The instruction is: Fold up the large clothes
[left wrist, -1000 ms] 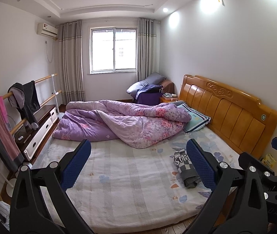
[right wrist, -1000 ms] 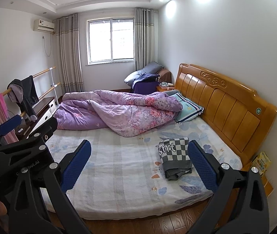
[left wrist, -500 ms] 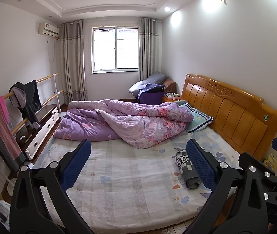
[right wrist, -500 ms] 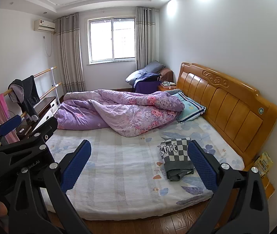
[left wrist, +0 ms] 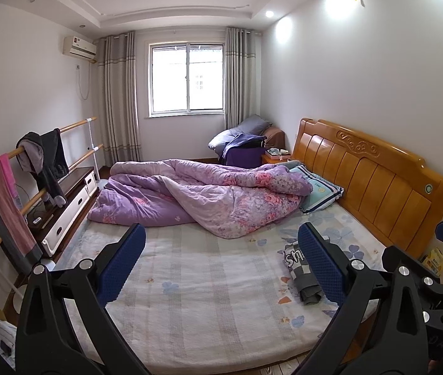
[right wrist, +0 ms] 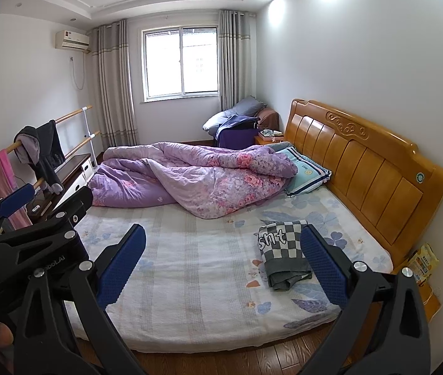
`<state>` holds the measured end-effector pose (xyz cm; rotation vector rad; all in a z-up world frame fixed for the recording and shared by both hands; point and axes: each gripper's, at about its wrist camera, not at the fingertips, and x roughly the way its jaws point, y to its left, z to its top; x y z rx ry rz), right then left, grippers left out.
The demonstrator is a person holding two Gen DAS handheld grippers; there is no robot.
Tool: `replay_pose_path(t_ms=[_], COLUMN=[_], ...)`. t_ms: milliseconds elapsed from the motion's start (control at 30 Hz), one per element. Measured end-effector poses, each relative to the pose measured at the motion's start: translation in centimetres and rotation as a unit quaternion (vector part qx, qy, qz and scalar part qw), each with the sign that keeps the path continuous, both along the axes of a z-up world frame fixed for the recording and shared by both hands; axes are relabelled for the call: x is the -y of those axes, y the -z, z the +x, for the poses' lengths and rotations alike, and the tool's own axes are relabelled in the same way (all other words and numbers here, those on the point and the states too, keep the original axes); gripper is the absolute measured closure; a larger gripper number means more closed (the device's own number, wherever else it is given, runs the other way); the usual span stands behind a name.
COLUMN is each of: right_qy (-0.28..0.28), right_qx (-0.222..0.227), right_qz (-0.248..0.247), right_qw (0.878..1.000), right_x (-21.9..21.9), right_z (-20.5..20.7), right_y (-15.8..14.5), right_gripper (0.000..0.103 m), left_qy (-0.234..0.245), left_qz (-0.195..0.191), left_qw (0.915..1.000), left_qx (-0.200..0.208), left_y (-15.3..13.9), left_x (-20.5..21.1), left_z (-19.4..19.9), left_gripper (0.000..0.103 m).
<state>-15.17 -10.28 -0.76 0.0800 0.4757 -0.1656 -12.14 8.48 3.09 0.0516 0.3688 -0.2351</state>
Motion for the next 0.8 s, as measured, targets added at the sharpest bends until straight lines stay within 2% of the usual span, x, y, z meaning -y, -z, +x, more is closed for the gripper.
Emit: replay_pose_path(t_ms=[800], right_qy=[-0.008], right_qx=[-0.009], right_qz=[0.006], right_qw=[1.000], right_x=[0.4], right_z=[1.2], right_y=[0.8], right_gripper=[0.008], left_qy=[-0.004], left_qz=[-0.009], left_qw=[0.9999], left_qx=[-0.013], left_y=[0.6], left_x=[-0.1], left_z=[1.4], left_gripper=[0.005])
